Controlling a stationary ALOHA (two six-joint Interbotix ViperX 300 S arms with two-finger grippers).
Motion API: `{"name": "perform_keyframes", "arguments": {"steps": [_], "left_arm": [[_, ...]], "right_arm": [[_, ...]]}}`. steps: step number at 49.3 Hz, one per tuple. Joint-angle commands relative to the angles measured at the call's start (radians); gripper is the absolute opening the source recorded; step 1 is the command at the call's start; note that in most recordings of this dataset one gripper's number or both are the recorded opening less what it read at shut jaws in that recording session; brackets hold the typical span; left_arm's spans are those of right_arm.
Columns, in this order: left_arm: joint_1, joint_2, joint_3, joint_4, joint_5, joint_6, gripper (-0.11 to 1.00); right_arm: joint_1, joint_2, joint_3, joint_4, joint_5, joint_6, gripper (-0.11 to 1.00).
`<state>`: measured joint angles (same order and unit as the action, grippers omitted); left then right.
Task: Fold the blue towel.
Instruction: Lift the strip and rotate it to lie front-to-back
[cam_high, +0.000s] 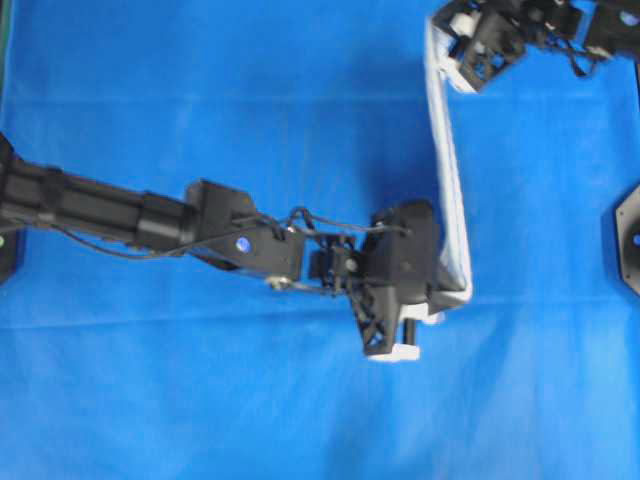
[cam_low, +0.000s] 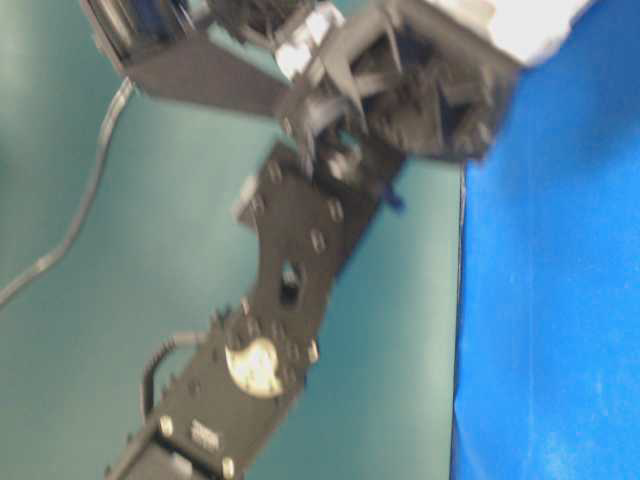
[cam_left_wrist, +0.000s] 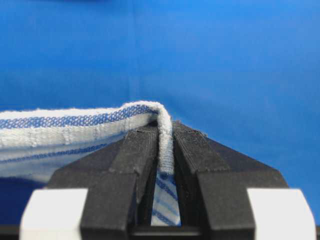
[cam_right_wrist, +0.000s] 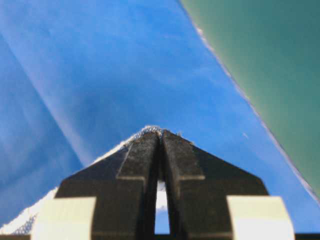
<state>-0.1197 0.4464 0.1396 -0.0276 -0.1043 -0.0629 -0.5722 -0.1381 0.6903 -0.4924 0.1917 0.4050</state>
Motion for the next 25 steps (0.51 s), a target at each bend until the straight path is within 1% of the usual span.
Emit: {"name": "perform_keyframes", "arguments": {"steps": [1,7,11,15,19,25], "left_arm": [[-0.009,-0.077,0.052,-0.003,-0.041,-0.018,0.07],[-0.011,-0.123,0.144,-0.002,-0.083,-0.064,0.07],[-0.011,-0.153,0.21,-0.003,-0.109,-0.086,0.07],[-0.011,-0.172,0.255,-0.003,-0.132,-0.098,0.07],[-0.012,-0.181,0.281,-0.003,-0.153,-0.104,0.07],[-0.012,-0.187,0.296,-0.002,-0.155,-0.104,0.07]], "right_arm": [[0.011,0.048,-0.064,-0.003,-0.012,0.003,0.02],[0.026,0.109,-0.114,-0.003,-0.014,0.005,0.02],[0.034,0.133,-0.14,-0.003,-0.017,0.006,0.02],[0.04,0.153,-0.161,-0.002,-0.021,0.006,0.02],[0.041,0.164,-0.169,0.0,-0.026,0.006,0.02],[0.041,0.173,-0.17,0.0,-0.028,0.006,0.02]]}}
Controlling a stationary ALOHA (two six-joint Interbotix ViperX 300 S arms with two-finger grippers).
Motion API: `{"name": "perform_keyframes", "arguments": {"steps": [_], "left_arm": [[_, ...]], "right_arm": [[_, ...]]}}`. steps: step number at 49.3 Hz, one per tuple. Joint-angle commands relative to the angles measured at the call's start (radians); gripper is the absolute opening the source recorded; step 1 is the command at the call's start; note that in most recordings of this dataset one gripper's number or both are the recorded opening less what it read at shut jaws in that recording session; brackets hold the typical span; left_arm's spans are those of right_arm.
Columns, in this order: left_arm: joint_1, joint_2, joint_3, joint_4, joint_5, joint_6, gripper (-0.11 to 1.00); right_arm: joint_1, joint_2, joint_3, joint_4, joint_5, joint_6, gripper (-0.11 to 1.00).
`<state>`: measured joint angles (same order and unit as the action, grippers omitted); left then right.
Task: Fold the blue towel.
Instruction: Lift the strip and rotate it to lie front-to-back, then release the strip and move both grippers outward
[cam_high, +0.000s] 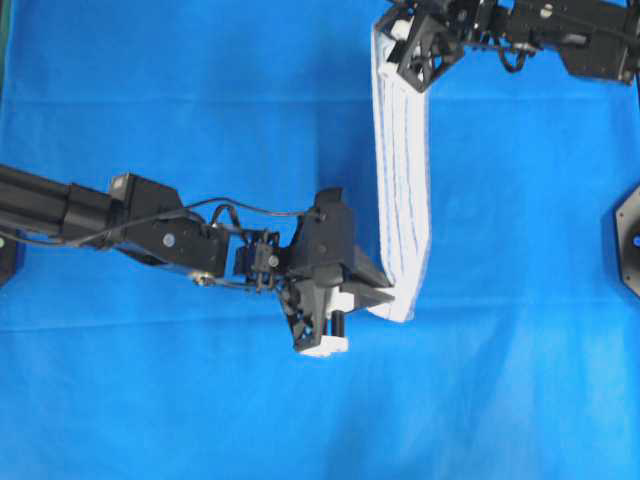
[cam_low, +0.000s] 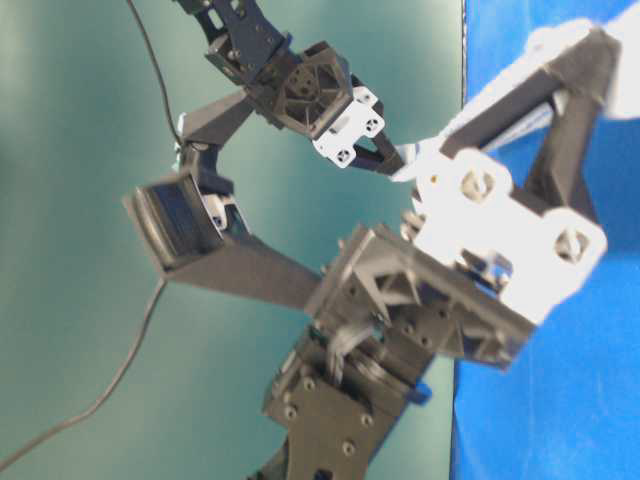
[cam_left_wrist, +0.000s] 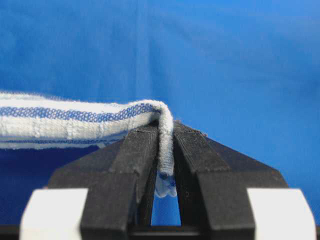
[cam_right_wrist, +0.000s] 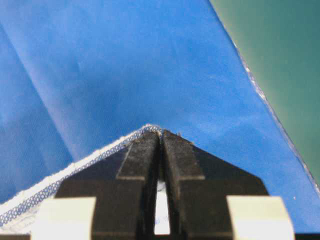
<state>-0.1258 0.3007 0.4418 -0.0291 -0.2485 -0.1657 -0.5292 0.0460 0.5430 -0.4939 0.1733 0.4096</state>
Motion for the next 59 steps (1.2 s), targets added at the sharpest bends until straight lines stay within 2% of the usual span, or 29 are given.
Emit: {"name": "perform_keyframes", "arguments": {"steps": [1,14,17,21,27,30,32,34,46,52,59], "left_arm": [[-0.005,-0.041,-0.005,-0.002,-0.011,-0.002,0.07],[-0.003,-0.043,0.002,-0.002,-0.008,0.0,0.07],[-0.003,-0.043,0.002,-0.002,-0.006,0.0,0.11],[-0.003,-0.044,0.003,-0.002,0.0,-0.002,0.29],[-0.008,-0.054,0.011,0.0,0.031,-0.003,0.65],[-0.015,-0.066,0.014,0.0,0.061,-0.002,0.77],[-0.021,-0.078,0.015,0.0,0.089,-0.002,0.78],[-0.025,-0.094,0.017,-0.002,0.12,-0.002,0.76],[-0.02,-0.25,0.081,0.0,0.325,0.002,0.73],[0.005,-0.354,0.146,0.0,0.344,0.006,0.73],[0.075,-0.446,0.229,0.002,0.308,0.009,0.73]], "right_arm": [[-0.002,-0.011,-0.025,0.002,-0.009,0.002,0.02],[-0.002,-0.009,-0.023,0.002,-0.025,0.002,0.03],[-0.002,-0.009,-0.025,0.002,-0.032,0.002,0.03],[-0.002,-0.009,-0.023,0.002,-0.041,0.0,0.09],[-0.002,-0.009,-0.025,-0.002,-0.043,-0.009,0.4],[-0.002,-0.009,-0.025,-0.003,-0.044,-0.014,0.56],[-0.002,-0.011,-0.026,-0.003,-0.044,-0.017,0.64],[-0.002,-0.014,-0.025,-0.005,-0.044,-0.017,0.67],[-0.002,-0.067,0.002,-0.008,-0.044,-0.018,0.62],[-0.002,-0.123,0.041,-0.008,-0.044,-0.018,0.62],[0.008,-0.213,0.123,-0.006,-0.046,-0.009,0.62]]}}
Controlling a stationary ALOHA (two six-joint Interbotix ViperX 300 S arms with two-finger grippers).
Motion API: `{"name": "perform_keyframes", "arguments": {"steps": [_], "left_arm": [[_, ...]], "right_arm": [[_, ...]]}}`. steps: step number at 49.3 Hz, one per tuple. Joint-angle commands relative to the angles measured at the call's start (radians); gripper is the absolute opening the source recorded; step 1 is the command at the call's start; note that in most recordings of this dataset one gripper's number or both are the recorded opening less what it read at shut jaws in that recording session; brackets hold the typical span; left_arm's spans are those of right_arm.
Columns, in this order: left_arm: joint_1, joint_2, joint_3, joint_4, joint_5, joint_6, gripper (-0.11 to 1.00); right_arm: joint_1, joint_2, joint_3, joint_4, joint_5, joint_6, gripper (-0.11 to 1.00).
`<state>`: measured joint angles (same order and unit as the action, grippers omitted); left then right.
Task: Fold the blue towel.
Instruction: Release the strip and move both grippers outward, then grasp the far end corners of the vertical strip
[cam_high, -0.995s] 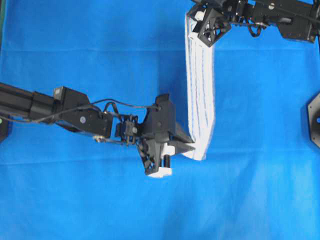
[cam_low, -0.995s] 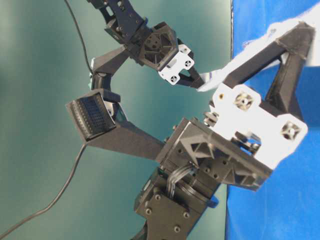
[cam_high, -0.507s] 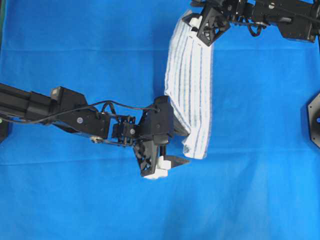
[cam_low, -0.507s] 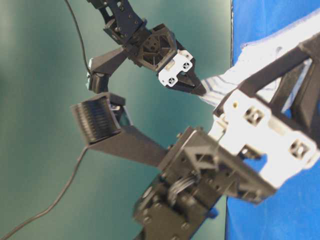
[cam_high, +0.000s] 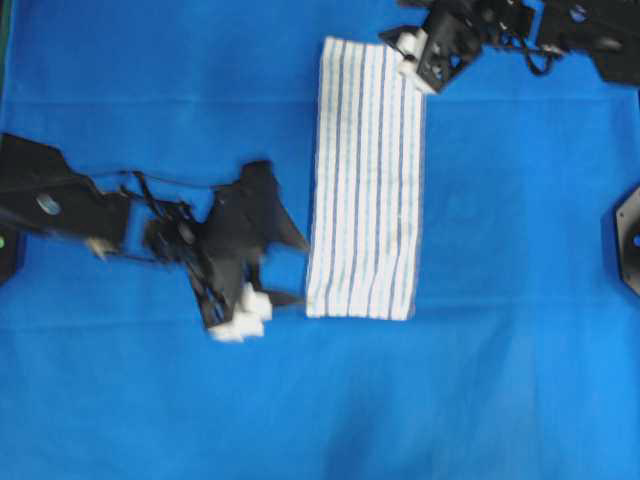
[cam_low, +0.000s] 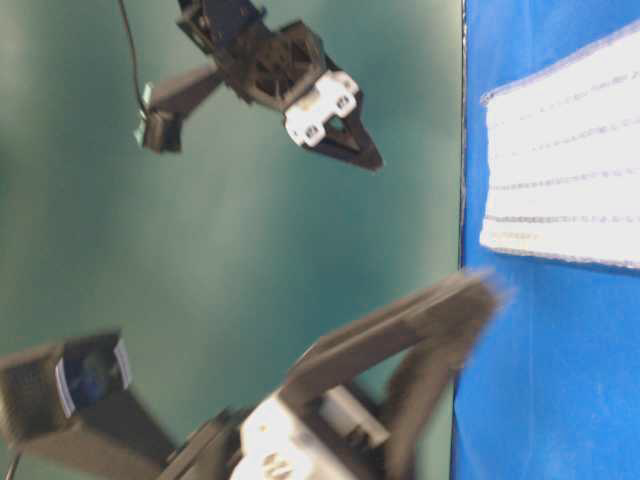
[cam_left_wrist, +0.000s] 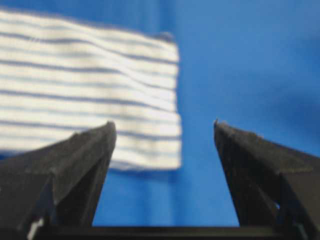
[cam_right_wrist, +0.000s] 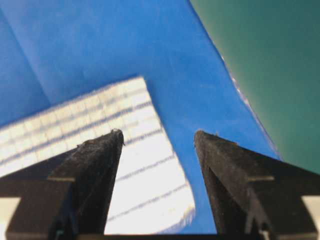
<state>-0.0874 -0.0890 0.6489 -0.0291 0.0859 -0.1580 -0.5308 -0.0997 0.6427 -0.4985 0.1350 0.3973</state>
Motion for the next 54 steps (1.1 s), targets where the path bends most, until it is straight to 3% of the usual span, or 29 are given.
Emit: {"name": "perform_keyframes", "arguments": {"steps": [1,16,29,44,54], "left_arm": [[0.051,-0.063,0.031,0.002,-0.038,0.002,0.73],[0.204,-0.101,0.104,0.005,-0.204,0.046,0.73],[0.27,-0.071,0.104,0.003,-0.239,0.075,0.73],[0.291,-0.048,0.101,0.003,-0.255,0.077,0.73],[0.35,0.009,0.074,0.003,-0.302,0.12,0.73]], "right_arm": [[0.012,-0.081,0.035,-0.003,-0.011,0.005,0.62],[0.109,-0.285,0.233,0.015,-0.043,0.018,0.62],[0.219,-0.402,0.325,0.084,-0.034,0.018,0.62],[0.206,-0.385,0.321,0.084,-0.032,0.014,0.62],[0.1,-0.314,0.279,0.061,-0.038,0.005,0.62]]}}
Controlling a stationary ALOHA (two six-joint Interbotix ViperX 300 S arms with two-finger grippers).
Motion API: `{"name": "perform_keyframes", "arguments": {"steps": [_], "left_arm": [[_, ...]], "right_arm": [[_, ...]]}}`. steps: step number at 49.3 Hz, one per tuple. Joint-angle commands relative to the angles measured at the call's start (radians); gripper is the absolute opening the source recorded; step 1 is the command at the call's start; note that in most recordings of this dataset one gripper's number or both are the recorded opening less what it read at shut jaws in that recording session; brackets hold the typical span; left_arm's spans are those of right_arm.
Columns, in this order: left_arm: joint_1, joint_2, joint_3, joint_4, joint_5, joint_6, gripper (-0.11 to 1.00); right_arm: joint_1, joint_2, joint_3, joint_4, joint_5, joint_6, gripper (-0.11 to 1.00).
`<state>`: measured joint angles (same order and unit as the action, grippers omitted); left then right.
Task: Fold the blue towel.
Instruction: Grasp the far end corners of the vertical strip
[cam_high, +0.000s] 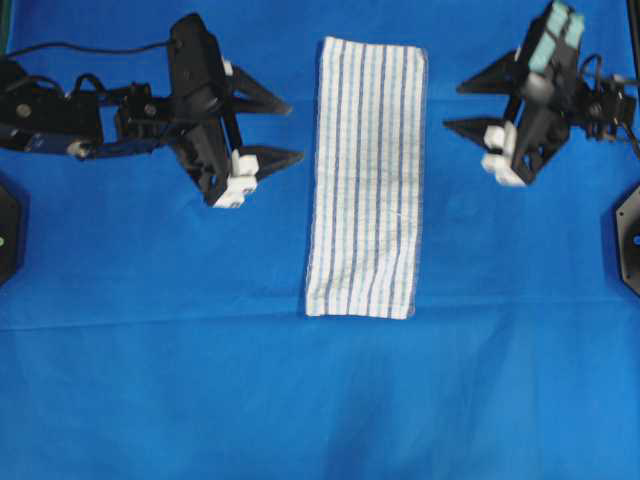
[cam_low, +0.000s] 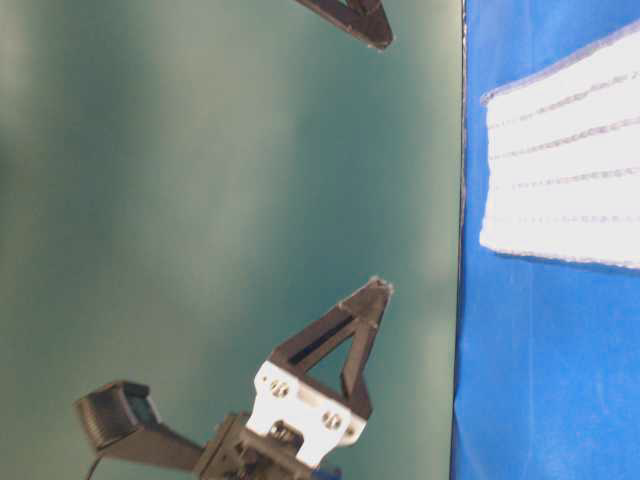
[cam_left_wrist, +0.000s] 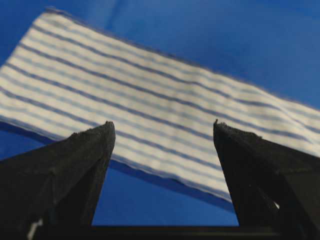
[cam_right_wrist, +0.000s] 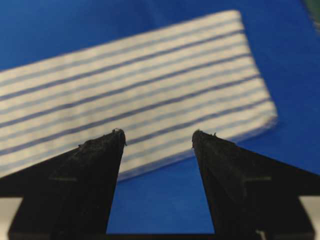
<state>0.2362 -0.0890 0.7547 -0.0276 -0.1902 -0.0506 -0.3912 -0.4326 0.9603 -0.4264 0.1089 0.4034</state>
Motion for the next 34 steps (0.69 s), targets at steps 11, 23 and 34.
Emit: {"name": "perform_keyframes", "arguments": {"steps": [11,23,34], "left_arm": [[0.112,0.133,-0.112,0.003,-0.08,0.081,0.73],[0.192,0.304,-0.221,0.002,-0.098,0.107,0.73],[0.245,0.453,-0.31,0.002,-0.115,0.109,0.73]], "right_arm": [[-0.169,0.169,-0.098,-0.055,-0.071,-0.005,0.62],[-0.244,0.342,-0.167,-0.077,-0.149,-0.008,0.62],[-0.284,0.469,-0.235,-0.087,-0.179,-0.014,0.62]]}}
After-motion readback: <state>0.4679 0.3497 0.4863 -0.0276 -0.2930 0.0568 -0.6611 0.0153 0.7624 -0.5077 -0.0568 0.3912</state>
